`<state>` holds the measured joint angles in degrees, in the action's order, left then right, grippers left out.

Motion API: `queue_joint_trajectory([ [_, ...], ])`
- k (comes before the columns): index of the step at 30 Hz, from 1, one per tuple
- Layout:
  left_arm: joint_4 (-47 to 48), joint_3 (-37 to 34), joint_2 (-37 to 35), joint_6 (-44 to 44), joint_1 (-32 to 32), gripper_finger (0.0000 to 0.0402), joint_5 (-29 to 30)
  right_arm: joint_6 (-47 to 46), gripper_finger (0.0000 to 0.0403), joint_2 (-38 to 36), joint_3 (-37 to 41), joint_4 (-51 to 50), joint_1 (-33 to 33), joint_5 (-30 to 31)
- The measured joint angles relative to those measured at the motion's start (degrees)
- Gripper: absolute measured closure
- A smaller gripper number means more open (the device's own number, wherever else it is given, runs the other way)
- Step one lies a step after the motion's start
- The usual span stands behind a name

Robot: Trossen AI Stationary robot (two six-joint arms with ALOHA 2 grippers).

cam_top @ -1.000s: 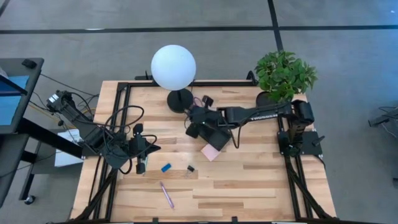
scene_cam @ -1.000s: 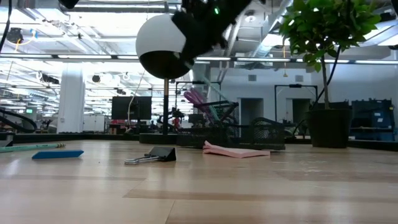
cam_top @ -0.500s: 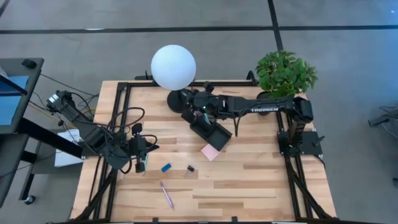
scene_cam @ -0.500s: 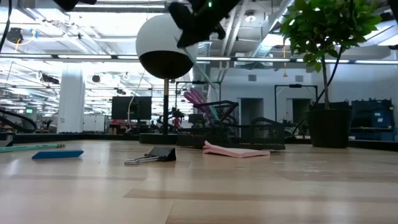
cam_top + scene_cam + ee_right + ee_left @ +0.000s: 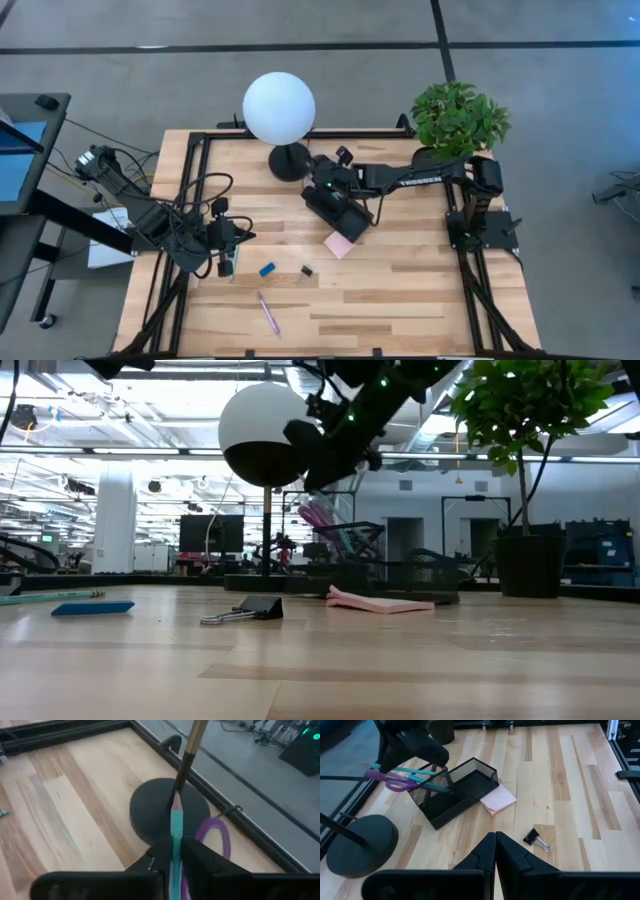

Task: Pick and place office supplies into organizer
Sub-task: Put the right blue pencil into the desk organizer, then adjust the desk organizer

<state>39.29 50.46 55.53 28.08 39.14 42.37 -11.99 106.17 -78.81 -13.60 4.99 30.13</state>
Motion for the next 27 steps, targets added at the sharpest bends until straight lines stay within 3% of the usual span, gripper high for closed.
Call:
queue_joint_trajectory([
  [15, -0.2, 0.0, 0.0, 3.0, 0.0, 0.0398, 0.0, -0.1, 0.0283, -0.1, 0.5, -2.8, -0.5, -0.6],
  [20, -0.2, 0.0, 0.0, 3.0, 0.0, 0.0398, 0.0, -3.9, 0.0323, -2.7, -2.8, -11.9, -5.3, -5.4],
  [27, -0.1, 0.0, 0.0, 3.0, 0.0, 0.0398, 0.0, -20.4, 0.0388, -3.2, -1.0, -23.1, -17.5, -6.9],
])
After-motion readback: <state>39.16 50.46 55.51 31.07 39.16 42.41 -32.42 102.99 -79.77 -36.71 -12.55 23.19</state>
